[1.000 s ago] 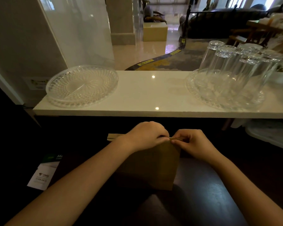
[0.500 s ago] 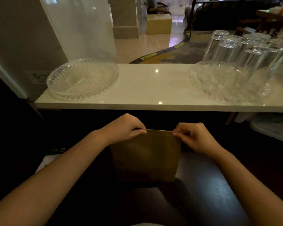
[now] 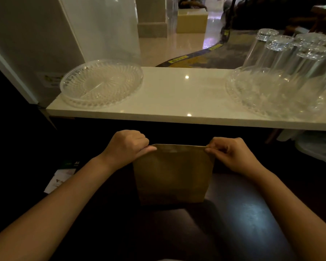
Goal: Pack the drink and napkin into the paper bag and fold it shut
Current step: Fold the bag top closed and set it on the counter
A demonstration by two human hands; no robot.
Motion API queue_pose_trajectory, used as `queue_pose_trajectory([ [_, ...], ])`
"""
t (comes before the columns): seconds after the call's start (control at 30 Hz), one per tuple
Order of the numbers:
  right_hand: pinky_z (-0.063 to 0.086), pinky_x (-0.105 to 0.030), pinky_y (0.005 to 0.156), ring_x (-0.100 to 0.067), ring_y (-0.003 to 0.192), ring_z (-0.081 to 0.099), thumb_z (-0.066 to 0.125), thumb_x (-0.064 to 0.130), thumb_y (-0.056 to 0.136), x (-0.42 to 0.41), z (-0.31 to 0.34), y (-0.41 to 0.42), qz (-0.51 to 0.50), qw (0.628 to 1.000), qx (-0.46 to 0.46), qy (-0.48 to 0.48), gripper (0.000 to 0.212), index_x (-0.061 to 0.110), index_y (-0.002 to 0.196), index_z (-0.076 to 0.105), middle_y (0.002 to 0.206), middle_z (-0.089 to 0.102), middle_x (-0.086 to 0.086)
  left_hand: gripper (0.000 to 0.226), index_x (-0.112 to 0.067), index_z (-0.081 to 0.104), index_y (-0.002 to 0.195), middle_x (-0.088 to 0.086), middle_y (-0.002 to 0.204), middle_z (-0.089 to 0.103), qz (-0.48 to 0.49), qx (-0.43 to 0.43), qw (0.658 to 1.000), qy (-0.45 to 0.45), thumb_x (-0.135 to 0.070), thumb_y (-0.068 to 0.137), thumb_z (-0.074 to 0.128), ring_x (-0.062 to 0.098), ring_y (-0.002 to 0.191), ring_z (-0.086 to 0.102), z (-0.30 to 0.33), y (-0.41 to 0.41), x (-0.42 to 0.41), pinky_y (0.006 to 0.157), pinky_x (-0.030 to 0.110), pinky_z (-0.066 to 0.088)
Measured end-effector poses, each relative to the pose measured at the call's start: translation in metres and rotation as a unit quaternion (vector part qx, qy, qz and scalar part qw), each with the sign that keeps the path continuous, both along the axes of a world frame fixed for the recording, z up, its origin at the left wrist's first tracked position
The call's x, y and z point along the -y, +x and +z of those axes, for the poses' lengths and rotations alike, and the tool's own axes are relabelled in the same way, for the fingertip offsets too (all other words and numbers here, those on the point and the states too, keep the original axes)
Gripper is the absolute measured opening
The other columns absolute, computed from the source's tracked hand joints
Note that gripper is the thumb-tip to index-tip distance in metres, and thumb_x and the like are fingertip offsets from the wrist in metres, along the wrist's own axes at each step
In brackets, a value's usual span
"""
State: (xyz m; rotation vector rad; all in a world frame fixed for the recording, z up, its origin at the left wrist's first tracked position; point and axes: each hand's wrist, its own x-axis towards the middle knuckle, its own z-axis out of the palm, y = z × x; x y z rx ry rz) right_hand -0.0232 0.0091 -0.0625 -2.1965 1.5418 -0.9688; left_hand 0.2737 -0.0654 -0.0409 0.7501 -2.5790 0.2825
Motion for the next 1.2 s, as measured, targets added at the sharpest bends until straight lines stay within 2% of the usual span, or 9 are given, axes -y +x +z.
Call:
queue_pose_trajectory([
  [0.1,0.042,-0.007,0.056,-0.004,0.068,0.062,0.066,0.018,0.082,0.002,-0.002,-0.001,-0.008,1.000,0.011,0.007,0.022,0.036,0.073,0.057,0.062,0.061,0.013,0.042,-0.010,0.052,0.053,0.005,0.048,0.053,-0.003,-0.002,1.000,0.003,-0.035,0.085,0.058,0.019,0.043,0.052,-0.005,-0.002,0.003,0.040,0.027,0.043],
  [0.2,0.042,-0.003,0.059,-0.002,0.073,0.063,0.067,0.016,0.081,0.002,-0.007,-0.004,-0.030,0.999,0.042,0.006,0.018,0.032,0.074,0.061,0.066,0.064,0.011,0.026,-0.006,0.061,0.065,0.008,0.062,0.059,0.022,-0.072,0.988,0.134,-0.024,0.082,0.065,0.021,0.059,0.058,-0.009,0.002,0.005,0.054,0.035,0.050],
  [0.33,0.044,-0.005,0.060,0.000,0.070,0.063,0.067,0.013,0.081,0.000,-0.015,-0.001,-0.038,0.995,0.090,0.017,0.022,0.033,0.074,0.061,0.067,0.064,0.013,0.012,-0.004,0.064,0.070,0.007,0.069,0.061,0.070,-0.146,0.959,0.234,-0.009,0.076,0.072,0.021,0.064,0.059,-0.017,0.012,0.002,0.062,0.022,0.041],
  [0.43,0.046,-0.005,0.062,0.002,0.070,0.064,0.067,0.011,0.079,0.001,-0.020,0.003,-0.059,0.989,0.136,0.024,0.030,0.039,0.075,0.060,0.070,0.065,0.015,0.006,-0.012,0.068,0.073,-0.003,0.072,0.064,0.101,-0.218,0.932,0.273,-0.011,0.074,0.074,0.006,0.069,0.060,-0.025,0.012,0.001,0.064,0.013,0.043],
  [0.57,0.049,-0.009,0.069,0.001,0.078,0.065,0.069,0.004,0.077,-0.012,-0.035,-0.001,-0.063,0.981,0.175,0.063,0.034,0.037,0.079,0.061,0.078,0.070,0.016,0.032,-0.035,0.059,0.095,-0.022,0.093,0.058,0.165,-0.259,0.864,0.400,-0.018,0.073,0.075,-0.018,0.085,0.052,-0.053,0.019,-0.008,0.068,-0.002,0.039],
  [0.73,0.048,-0.011,0.068,-0.009,0.082,0.058,0.073,0.005,0.073,-0.024,-0.054,0.002,-0.105,0.983,0.122,0.094,0.029,0.019,0.096,0.065,0.093,0.055,0.007,0.052,-0.017,0.054,0.122,-0.006,0.115,0.048,0.237,-0.223,0.841,0.432,-0.023,0.074,0.074,0.007,0.105,0.046,-0.088,0.030,-0.020,0.087,0.022,0.038],
  [0.9,0.051,-0.029,0.066,-0.020,0.069,0.063,0.068,0.006,0.078,-0.031,-0.058,0.014,-0.133,0.979,0.117,0.097,0.022,0.017,0.096,0.066,0.073,0.066,-0.008,0.049,-0.029,0.051,0.118,-0.017,0.096,0.063,0.204,-0.272,0.805,0.485,-0.008,0.078,0.070,-0.014,0.084,0.061,-0.087,0.026,-0.030,0.078,0.013,0.049],
  [1.07,0.051,-0.019,0.064,-0.011,0.067,0.064,0.066,0.004,0.079,-0.027,-0.052,0.020,-0.161,0.974,0.137,0.084,0.017,0.016,0.092,0.067,0.070,0.066,-0.003,0.049,-0.018,0.054,0.123,-0.010,0.076,0.066,0.220,-0.289,0.816,0.450,-0.009,0.078,0.070,-0.008,0.074,0.060,-0.080,0.019,-0.026,0.065,0.003,0.043],
  [1.2,0.054,-0.017,0.064,-0.006,0.065,0.065,0.065,0.005,0.080,-0.026,-0.036,0.020,-0.166,0.967,0.173,0.085,0.023,0.025,0.090,0.066,0.069,0.065,0.005,0.049,-0.016,0.056,0.123,-0.005,0.077,0.068,0.208,-0.300,0.819,0.442,-0.010,0.077,0.071,-0.001,0.079,0.061,-0.066,0.018,-0.019,0.067,0.008,0.043],
])
